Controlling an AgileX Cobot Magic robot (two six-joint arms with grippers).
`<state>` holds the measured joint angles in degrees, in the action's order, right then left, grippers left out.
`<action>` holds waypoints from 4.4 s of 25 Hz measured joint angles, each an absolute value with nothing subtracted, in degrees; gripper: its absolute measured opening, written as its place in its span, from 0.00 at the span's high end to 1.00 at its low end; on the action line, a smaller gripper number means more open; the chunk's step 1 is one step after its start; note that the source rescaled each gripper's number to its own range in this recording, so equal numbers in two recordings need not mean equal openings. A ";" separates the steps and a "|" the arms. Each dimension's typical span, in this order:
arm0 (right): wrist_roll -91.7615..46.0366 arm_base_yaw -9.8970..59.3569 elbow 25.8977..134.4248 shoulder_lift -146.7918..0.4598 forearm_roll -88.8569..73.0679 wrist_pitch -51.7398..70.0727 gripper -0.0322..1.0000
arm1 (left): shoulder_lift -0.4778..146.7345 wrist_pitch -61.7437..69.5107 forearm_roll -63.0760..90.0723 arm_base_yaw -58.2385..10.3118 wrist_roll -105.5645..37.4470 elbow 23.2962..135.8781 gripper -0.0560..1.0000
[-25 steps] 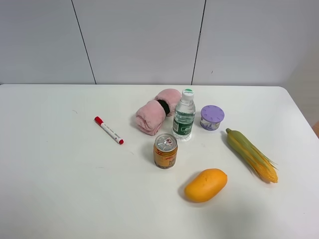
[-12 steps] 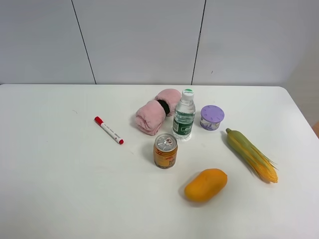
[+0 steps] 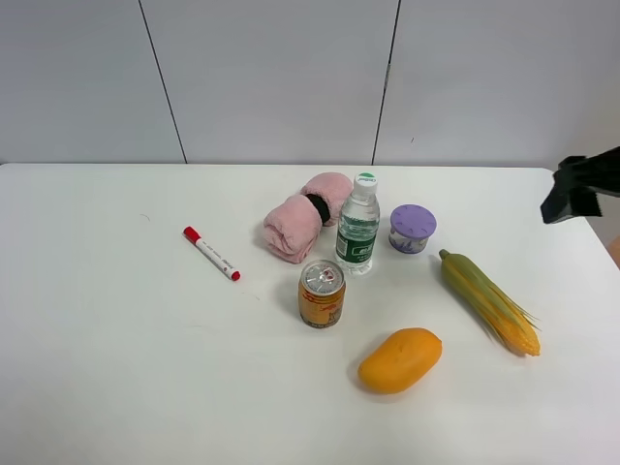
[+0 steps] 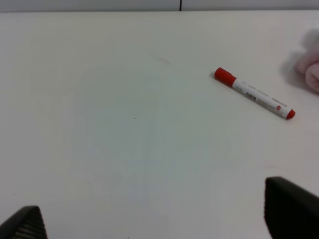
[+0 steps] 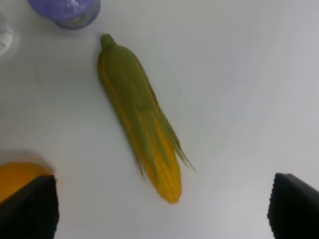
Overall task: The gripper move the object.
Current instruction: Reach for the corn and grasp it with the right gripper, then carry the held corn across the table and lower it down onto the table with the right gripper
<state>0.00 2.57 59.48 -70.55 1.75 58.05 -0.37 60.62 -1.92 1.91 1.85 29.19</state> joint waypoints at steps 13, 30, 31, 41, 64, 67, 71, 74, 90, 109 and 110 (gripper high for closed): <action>-5.02 2.57 59.64 -90.67 0.00 49.44 0.00 | -0.37 60.62 -1.92 1.91 1.91 29.19 0.00; -9.87 2.57 59.64 -107.94 -1.23 43.00 0.00 | -0.37 60.62 -1.92 1.91 1.85 29.19 0.00; -9.91 2.57 59.64 -108.48 -1.29 42.68 0.00 | -0.37 60.62 -1.92 1.91 1.85 29.19 0.00; -11.99 2.57 59.64 -110.37 -1.52 40.61 0.67 | -0.37 60.62 -1.92 1.91 1.91 29.19 0.00; -13.23 7.84 64.20 -71.94 -14.54 54.48 0.97 | -0.37 60.62 -1.92 1.91 1.91 29.19 0.00; -9.26 14.78 70.81 -69.90 -16.52 56.87 0.97 | -0.37 60.62 -1.92 1.91 1.91 29.19 0.00; -3.33 21.90 76.80 -71.87 -15.26 56.25 0.97 | -0.37 60.62 -1.92 1.91 1.85 29.19 0.00; 0.64 29.47 81.52 -76.93 -12.41 54.14 0.97 | -0.37 60.62 -1.92 1.91 1.85 29.19 0.00; 0.90 52.05 102.76 -117.16 -9.63 51.37 0.97 | -0.37 60.62 -1.92 1.91 1.91 29.19 0.00; -1.55 53.98 102.92 -131.34 -8.45 51.12 0.97 | -0.37 60.62 -1.92 1.91 1.91 29.19 0.00; -1.81 53.98 102.92 -131.56 -8.45 50.81 0.97 | -0.37 60.62 -1.92 1.91 1.91 29.19 0.00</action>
